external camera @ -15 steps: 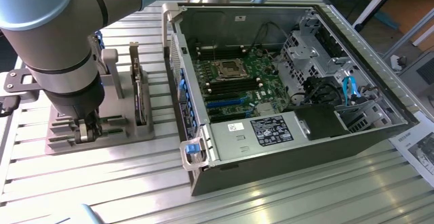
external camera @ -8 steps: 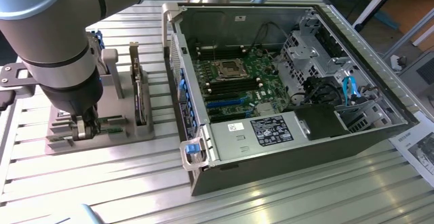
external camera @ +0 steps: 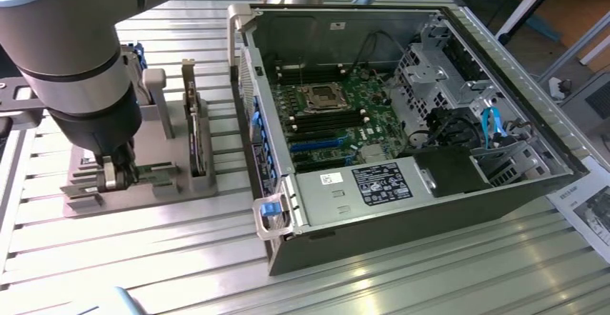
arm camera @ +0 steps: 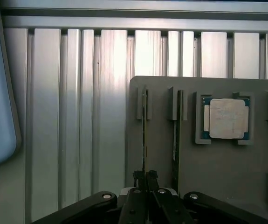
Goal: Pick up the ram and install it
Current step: 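Pick up the ram and move it above insertion slot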
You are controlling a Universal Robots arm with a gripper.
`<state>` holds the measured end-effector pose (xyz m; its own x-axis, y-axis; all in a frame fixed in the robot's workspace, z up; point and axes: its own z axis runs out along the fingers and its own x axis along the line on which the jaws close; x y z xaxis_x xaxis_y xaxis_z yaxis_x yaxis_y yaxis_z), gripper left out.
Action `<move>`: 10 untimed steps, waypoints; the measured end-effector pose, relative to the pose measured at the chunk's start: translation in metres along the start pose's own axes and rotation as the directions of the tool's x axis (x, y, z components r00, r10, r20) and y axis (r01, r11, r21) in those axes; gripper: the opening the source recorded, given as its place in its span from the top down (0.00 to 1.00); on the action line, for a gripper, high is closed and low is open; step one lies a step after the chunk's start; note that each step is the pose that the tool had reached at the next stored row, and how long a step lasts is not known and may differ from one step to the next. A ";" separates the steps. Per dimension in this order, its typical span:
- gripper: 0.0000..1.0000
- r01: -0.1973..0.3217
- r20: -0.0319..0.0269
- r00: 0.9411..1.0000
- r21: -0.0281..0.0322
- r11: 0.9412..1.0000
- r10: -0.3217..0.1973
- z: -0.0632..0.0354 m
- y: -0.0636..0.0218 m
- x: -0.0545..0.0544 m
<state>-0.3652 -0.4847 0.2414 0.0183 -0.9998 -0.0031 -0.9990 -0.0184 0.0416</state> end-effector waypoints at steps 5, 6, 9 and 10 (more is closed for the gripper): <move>0.88 0.000 0.000 1.000 0.000 1.000 0.000 -0.0083 0.0003 0.000; 0.88 0.000 0.000 1.000 0.000 1.000 0.000 -0.0104 0.0004 0.000; 0.88 -0.001 0.000 1.000 0.000 1.000 0.001 -0.0156 0.0007 0.000; 0.88 -0.001 0.000 1.000 0.000 1.000 0.001 -0.0183 0.0008 0.000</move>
<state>-0.3652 -0.4848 0.2597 0.0175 -0.9998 -0.0031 -0.9990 -0.0177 0.0417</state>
